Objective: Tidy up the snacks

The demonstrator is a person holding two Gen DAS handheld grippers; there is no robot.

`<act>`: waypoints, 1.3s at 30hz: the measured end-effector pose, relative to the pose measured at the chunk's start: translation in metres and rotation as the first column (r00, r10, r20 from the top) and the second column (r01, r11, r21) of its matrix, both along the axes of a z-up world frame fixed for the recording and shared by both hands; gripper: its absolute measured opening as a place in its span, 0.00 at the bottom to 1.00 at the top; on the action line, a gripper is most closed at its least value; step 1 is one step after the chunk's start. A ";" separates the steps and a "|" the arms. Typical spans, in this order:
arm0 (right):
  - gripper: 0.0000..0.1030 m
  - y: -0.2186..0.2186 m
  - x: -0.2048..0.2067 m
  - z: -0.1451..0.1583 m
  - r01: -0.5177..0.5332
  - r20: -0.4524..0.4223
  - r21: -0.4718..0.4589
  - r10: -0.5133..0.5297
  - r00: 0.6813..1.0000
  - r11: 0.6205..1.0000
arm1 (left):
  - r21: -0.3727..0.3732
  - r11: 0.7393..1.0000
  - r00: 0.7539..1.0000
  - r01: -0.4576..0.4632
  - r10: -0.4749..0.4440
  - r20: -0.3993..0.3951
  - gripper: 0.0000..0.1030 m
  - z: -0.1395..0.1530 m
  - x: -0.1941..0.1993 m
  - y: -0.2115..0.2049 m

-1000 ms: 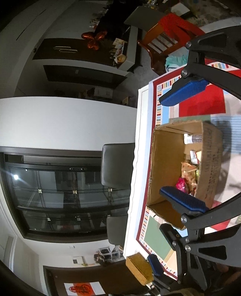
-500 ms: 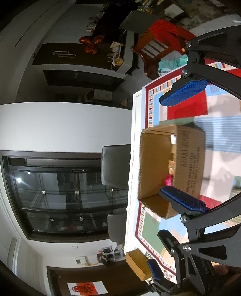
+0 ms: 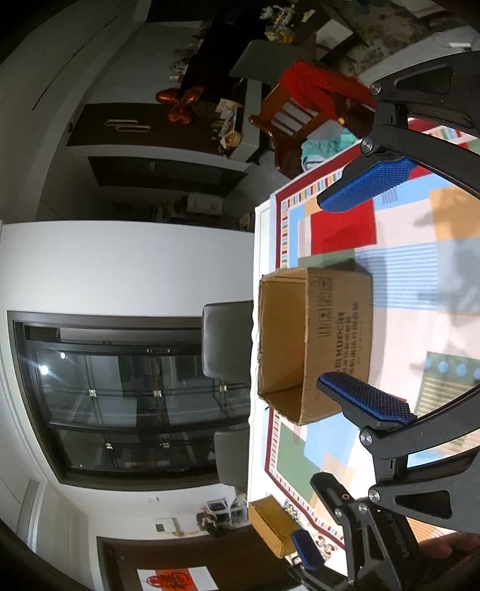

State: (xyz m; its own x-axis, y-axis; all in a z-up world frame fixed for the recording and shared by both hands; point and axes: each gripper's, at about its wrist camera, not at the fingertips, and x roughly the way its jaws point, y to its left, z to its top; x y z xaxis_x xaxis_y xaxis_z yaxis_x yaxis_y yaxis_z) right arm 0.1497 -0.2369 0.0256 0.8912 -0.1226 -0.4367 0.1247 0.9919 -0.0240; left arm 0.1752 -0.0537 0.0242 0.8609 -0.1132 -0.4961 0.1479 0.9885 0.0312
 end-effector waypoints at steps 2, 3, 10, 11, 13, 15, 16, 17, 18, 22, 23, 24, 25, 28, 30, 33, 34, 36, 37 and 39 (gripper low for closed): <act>0.87 0.000 -0.010 -0.001 0.006 -0.002 0.009 -0.006 1.000 1.000 | 0.003 1.000 1.000 -0.001 0.001 -0.001 0.92 -0.002 -0.008 0.001; 0.87 0.000 -0.014 -0.003 0.009 -0.001 0.011 -0.009 1.000 1.000 | 0.009 1.000 1.000 -0.004 0.004 -0.001 0.92 -0.003 -0.013 0.002; 0.86 0.007 -0.042 -0.007 0.003 0.002 0.001 -0.003 1.000 1.000 | 0.007 1.000 1.000 -0.023 0.023 -0.004 0.92 -0.013 -0.048 0.012; 0.86 0.008 -0.046 -0.007 0.007 0.005 0.001 -0.007 1.000 1.000 | 0.004 1.000 1.000 -0.023 0.023 -0.008 0.92 -0.014 -0.051 0.014; 0.86 0.010 -0.054 -0.008 0.012 0.004 -0.006 -0.012 1.000 1.000 | -0.001 1.000 1.000 -0.022 0.022 -0.013 0.92 -0.016 -0.059 0.016; 0.86 0.013 -0.062 -0.009 0.014 0.006 -0.018 -0.014 1.000 1.000 | 0.006 1.000 1.000 -0.025 0.025 -0.012 0.92 -0.019 -0.069 0.018; 0.86 0.015 -0.066 -0.010 0.016 0.007 -0.025 -0.016 1.000 1.000 | 0.009 1.000 1.000 -0.026 0.026 -0.014 0.92 -0.020 -0.074 0.019; 0.87 0.016 -0.071 -0.011 0.019 0.006 -0.033 -0.019 1.000 0.999 | 0.011 1.000 1.000 -0.025 0.025 -0.017 0.93 -0.022 -0.078 0.020; 0.86 0.017 -0.075 -0.013 0.022 0.004 -0.034 -0.021 1.000 0.999 | 0.012 1.000 0.999 -0.024 0.024 -0.023 0.93 -0.025 -0.083 0.022; 0.87 0.016 -0.095 -0.022 0.047 -0.006 -0.012 -0.047 0.999 0.999 | 0.019 1.000 0.999 -0.019 0.020 -0.044 0.93 -0.037 -0.100 0.025; 0.86 0.016 -0.100 -0.025 0.055 -0.010 -0.008 -0.055 0.998 0.998 | 0.019 1.000 0.999 -0.020 0.021 -0.047 0.93 -0.038 -0.103 0.026; 0.86 0.016 -0.104 -0.028 0.059 -0.017 -0.006 -0.059 0.998 0.998 | 0.018 1.000 0.998 -0.020 0.021 -0.052 0.93 -0.040 -0.108 0.028; 0.86 0.016 -0.107 -0.031 0.062 -0.025 -0.001 -0.062 0.998 0.998 | 0.017 1.000 0.998 -0.019 0.020 -0.056 0.93 -0.042 -0.113 0.029; 0.87 0.013 -0.117 -0.036 0.066 -0.044 0.024 -0.065 0.997 0.998 | 0.016 1.000 0.999 -0.014 0.014 -0.053 0.93 -0.046 -0.127 0.030; 0.87 0.012 -0.121 -0.038 0.067 -0.055 0.041 -0.064 0.996 0.997 | 0.017 1.000 0.999 -0.018 0.019 -0.043 0.93 -0.045 -0.135 0.032; 0.87 0.013 -0.128 -0.041 0.065 -0.067 0.070 -0.060 0.996 0.995 | 0.010 0.999 0.999 -0.032 0.032 -0.027 0.93 -0.043 -0.143 0.036; 0.87 0.014 -0.130 -0.042 0.064 -0.068 0.074 -0.059 0.996 0.995 | 0.009 0.999 0.999 -0.036 0.036 -0.024 0.93 -0.042 -0.144 0.037; 0.87 0.017 -0.136 -0.042 0.061 -0.065 0.076 -0.056 0.996 0.995 | 0.002 0.999 0.999 -0.046 0.046 -0.020 0.93 -0.041 -0.150 0.040; 0.87 0.019 -0.139 -0.042 0.057 -0.064 0.069 -0.053 0.997 0.996 | 0.001 0.999 0.999 -0.048 0.048 -0.019 0.93 -0.041 -0.152 0.041; 0.87 0.021 -0.143 -0.042 0.060 -0.063 0.062 -0.057 0.996 0.996 | -0.004 0.998 0.998 -0.056 0.056 -0.021 0.93 -0.042 -0.156 0.045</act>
State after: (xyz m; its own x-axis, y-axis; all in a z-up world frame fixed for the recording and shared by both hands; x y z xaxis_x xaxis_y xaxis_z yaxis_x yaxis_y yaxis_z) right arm 0.0069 -0.2164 -0.0168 0.8547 -0.1438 -0.4988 0.1828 0.9827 0.0299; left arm 0.0194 -0.0086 -0.0175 0.8556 -0.0677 -0.5132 0.0932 0.9954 0.0241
